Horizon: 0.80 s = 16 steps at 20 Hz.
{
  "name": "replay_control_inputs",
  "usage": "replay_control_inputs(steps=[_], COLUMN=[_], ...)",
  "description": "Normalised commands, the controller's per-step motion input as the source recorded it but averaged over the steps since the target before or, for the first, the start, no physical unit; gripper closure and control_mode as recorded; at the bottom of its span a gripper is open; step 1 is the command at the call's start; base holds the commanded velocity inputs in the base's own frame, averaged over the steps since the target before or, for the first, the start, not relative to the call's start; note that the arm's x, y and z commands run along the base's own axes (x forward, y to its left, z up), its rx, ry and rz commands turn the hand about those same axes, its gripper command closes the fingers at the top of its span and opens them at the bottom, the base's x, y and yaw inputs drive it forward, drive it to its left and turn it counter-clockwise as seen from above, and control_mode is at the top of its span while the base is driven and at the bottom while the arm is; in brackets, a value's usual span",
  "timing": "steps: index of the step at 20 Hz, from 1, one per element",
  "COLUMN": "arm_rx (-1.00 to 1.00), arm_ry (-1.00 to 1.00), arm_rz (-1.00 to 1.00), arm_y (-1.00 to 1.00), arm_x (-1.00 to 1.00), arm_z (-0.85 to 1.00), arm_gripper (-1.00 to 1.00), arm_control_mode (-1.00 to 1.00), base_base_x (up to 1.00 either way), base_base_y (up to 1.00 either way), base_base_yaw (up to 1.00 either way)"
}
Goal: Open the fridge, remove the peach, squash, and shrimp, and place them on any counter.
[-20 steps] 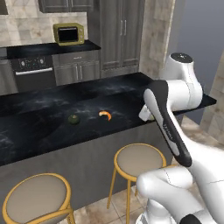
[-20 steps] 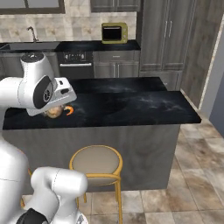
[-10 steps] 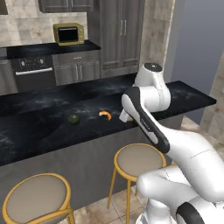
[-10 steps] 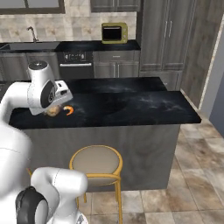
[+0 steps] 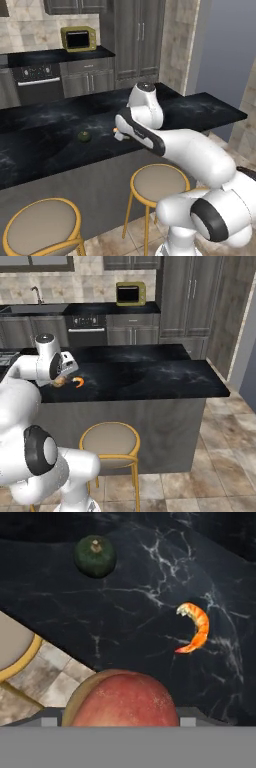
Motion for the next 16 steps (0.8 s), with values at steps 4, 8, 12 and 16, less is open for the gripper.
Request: replay_control_inputs(steps=[4,8,12,16], arm_rx=[0.0,0.0,0.0,0.0], arm_ry=[0.0,0.07,0.04,0.03], arm_rz=[0.0,0.0,0.0,0.0], arm_y=[0.26,0.31,0.34,0.28], arm_x=[0.88,0.85,0.29,0.28], arm_z=[-0.32,-0.34,-0.34,-0.34], arm_gripper=[1.0,1.0,1.0,1.0], arm_control_mode=[-1.0,-1.0,-1.0,-1.0], base_base_x=[0.0,0.0,0.0,0.0], base_base_y=[0.0,0.0,0.0,0.0], base_base_yaw=[0.0,0.0,0.0,0.0])
